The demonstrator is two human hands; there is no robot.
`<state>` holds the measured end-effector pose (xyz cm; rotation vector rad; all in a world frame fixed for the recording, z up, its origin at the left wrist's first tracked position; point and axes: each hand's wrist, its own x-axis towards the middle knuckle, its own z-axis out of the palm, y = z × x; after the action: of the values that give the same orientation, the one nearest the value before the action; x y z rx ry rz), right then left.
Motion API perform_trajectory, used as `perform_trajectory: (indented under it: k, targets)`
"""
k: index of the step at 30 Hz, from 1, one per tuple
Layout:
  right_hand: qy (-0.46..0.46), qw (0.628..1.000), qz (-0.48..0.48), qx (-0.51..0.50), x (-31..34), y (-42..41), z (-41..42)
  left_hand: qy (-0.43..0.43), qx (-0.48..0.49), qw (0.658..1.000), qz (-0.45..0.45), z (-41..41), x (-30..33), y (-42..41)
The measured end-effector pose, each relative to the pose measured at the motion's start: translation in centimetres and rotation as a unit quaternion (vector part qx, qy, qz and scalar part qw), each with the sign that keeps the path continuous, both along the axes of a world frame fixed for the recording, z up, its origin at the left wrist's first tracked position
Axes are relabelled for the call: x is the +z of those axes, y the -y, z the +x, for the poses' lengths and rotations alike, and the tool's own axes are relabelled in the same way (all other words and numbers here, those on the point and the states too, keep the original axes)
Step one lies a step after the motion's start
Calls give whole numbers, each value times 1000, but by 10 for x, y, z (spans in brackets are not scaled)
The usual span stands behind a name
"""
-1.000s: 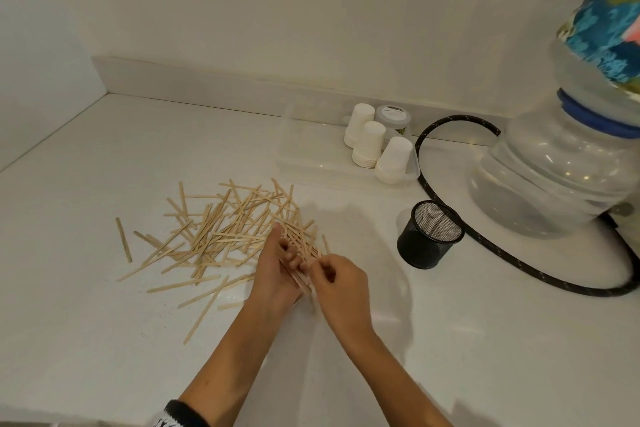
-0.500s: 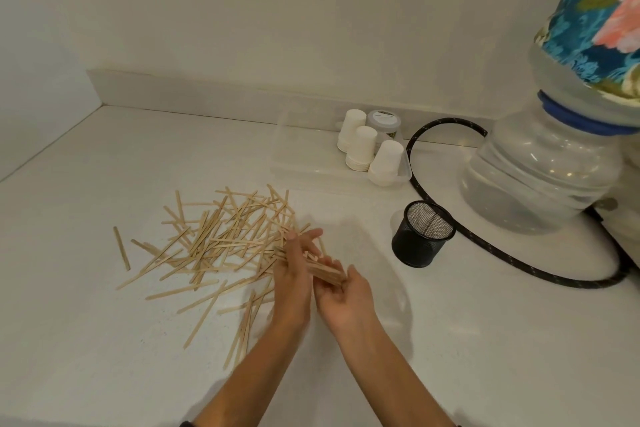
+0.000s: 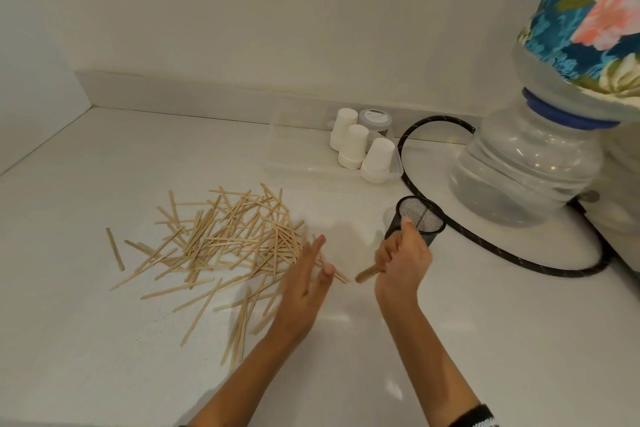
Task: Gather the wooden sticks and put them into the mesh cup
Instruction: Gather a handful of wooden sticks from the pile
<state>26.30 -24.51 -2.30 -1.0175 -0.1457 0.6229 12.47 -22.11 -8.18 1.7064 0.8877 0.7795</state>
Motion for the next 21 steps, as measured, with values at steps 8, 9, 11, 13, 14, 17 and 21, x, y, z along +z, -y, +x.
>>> perform_trajectory:
  k: [8,9,11,13,14,17,21]
  targets:
    - [246,961,-124,25,-50,23,4,-330,69,912,235,-15,-36,-25]
    - [245,960,-131,27,-55,23,3,-334,69,908,244,-14,-38,-24]
    - [244,959,-137,37,-61,22,2,-332,72,905,257,-13,-38,-23]
    - [246,957,-141,53,-64,22,1,-323,75,907,261,-14,-38,-24]
    - [247,956,-146,64,-63,22,1,-318,75,908,262,-14,-38,-24]
    - [237,951,-170,102,-60,22,5,-302,83,909,274,-14,-35,-23]
    - [222,942,-190,165,-53,22,16,-207,80,929,298,-8,-21,-20]
